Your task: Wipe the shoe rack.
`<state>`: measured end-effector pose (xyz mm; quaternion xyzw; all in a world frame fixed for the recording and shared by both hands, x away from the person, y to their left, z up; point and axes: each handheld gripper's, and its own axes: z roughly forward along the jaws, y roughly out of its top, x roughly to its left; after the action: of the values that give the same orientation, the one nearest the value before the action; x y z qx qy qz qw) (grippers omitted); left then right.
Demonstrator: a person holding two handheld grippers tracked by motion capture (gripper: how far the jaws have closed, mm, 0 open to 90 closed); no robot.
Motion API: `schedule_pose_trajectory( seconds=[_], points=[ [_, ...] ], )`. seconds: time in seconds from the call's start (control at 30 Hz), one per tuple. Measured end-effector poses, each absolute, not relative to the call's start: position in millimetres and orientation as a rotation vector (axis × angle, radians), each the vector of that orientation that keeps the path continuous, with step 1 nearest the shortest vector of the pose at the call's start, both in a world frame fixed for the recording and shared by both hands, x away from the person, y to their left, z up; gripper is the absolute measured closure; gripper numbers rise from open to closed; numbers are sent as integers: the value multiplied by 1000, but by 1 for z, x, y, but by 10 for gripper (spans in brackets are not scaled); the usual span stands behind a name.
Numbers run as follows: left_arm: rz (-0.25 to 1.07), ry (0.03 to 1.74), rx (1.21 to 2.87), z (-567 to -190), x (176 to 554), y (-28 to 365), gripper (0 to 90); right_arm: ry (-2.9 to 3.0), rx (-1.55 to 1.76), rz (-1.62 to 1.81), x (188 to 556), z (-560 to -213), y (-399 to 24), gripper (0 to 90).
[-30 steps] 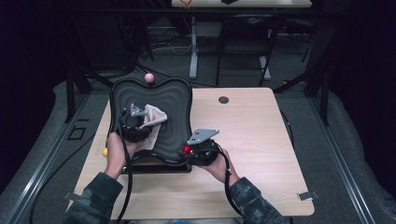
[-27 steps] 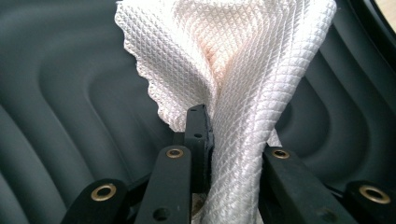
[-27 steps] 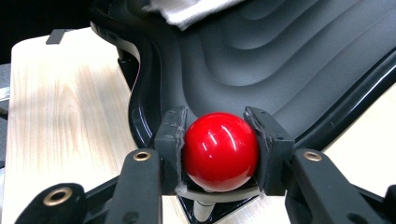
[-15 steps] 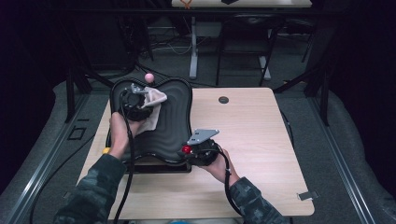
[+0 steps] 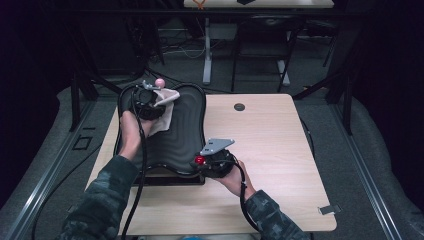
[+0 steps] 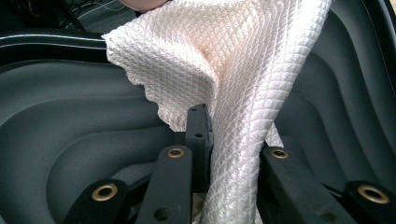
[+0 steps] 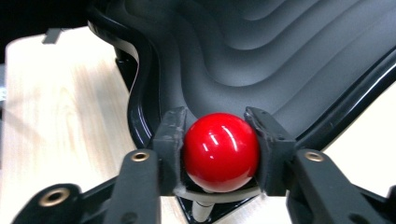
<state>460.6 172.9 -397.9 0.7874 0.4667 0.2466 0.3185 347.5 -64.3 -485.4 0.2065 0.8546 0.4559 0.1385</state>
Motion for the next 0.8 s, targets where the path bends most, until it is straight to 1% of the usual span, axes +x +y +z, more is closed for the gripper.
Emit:
schedule_pose_trajectory(
  seconds=[0.03, 0.07, 0.1, 0.27, 0.3, 0.57, 0.8],
  points=[
    [650, 1227, 2074, -398, 461, 173, 796, 2474, 590, 1305, 346, -485, -63, 486],
    [651, 1227, 2074, -398, 461, 173, 797, 2479, 600, 1291, 345, -484, -62, 467],
    [651, 1226, 2073, -398, 461, 173, 797, 2477, 602, 1292, 345, -484, -61, 467],
    [643, 1228, 2074, -398, 461, 174, 798, 2460, 643, 1298, 346, -478, -74, 531],
    [642, 1231, 2072, -398, 461, 175, 799, 2459, 651, 1322, 346, -478, -75, 588],
    [649, 1238, 2071, -401, 458, 176, 798, 2431, 642, 1348, 344, -482, -73, 601],
    [641, 1229, 2070, -411, 442, 179, 799, 2420, 621, 1338, 345, -483, -67, 601]
  ],
)
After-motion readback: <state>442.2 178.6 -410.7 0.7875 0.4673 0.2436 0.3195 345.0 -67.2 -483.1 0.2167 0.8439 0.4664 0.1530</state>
